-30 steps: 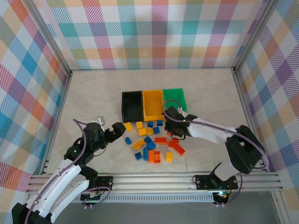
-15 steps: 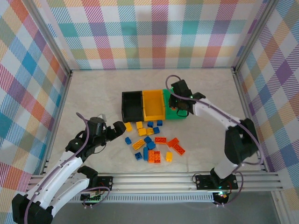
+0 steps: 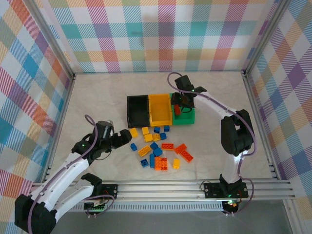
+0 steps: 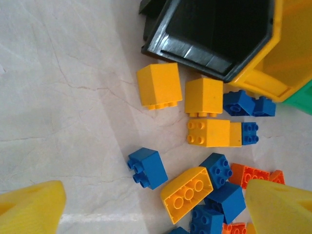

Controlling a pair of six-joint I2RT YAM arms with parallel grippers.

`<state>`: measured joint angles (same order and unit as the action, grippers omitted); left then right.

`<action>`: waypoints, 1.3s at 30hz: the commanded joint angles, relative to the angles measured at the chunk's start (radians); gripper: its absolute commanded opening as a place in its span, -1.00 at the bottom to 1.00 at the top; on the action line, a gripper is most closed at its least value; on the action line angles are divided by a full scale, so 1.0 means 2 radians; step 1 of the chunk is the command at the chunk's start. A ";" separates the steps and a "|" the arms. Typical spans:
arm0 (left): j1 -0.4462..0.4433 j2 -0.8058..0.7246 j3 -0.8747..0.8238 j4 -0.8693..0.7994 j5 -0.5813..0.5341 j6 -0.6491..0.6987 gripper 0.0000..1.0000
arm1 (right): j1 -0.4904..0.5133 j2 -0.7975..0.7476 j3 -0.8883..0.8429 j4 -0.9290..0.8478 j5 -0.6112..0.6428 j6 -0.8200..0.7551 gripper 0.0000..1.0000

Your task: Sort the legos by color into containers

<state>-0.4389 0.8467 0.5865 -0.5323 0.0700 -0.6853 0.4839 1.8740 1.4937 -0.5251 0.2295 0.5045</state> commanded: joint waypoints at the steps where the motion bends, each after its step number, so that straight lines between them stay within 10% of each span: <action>1: -0.011 0.027 0.014 -0.008 0.015 0.019 0.70 | 0.002 -0.050 -0.016 0.001 -0.015 0.003 0.35; 14: -0.080 0.156 -0.006 0.071 -0.038 -0.014 0.63 | 0.026 -0.222 -0.238 0.101 -0.067 0.047 0.42; 27: -0.084 0.264 0.022 0.112 -0.047 -0.018 0.02 | 0.027 -0.282 -0.300 0.116 -0.066 0.065 0.41; 39: -0.087 0.200 0.023 0.066 -0.063 -0.019 -0.52 | 0.027 -0.314 -0.354 0.138 -0.067 0.088 0.42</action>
<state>-0.5953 1.3182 0.6086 -0.3500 -0.0338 -0.7212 0.5373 1.2797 0.8047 -0.2756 0.1024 0.6582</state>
